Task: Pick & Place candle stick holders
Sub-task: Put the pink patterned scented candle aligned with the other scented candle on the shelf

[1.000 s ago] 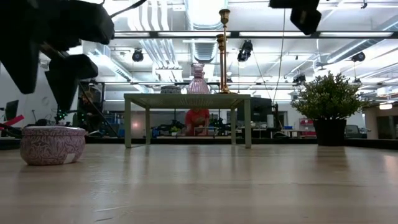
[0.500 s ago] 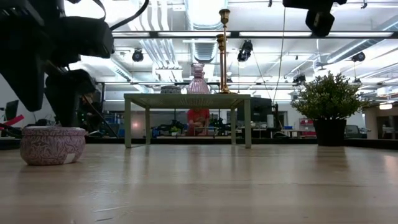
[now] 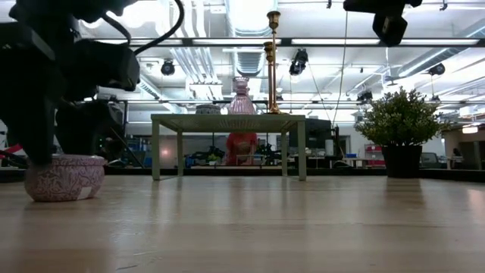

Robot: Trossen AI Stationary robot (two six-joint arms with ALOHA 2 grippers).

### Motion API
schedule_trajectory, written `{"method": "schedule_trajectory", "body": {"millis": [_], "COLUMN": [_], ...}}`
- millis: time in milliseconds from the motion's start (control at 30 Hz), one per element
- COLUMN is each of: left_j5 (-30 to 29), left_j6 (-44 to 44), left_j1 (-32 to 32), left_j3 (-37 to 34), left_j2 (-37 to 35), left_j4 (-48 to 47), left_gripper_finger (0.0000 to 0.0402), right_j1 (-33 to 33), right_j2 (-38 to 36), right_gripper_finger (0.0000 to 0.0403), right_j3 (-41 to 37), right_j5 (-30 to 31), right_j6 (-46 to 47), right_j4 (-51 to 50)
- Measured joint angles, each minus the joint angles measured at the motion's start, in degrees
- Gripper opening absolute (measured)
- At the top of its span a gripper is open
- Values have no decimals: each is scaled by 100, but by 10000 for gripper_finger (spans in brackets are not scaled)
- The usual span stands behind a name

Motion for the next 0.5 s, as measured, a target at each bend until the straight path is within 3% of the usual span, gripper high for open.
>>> {"method": "schedule_trajectory", "body": {"millis": [500], "left_j5": [-301], "left_j6": [42], "left_j1": [11], "left_j3": [-4], "left_j2": [339], "left_j4": [263], "left_gripper_finger": [324], "right_j1": [-1], "right_j2": [-162], "right_gripper_finger": [8], "right_j3": [-60], "right_j5": [-82], "right_j6": [-345], "right_j4": [-49]}}
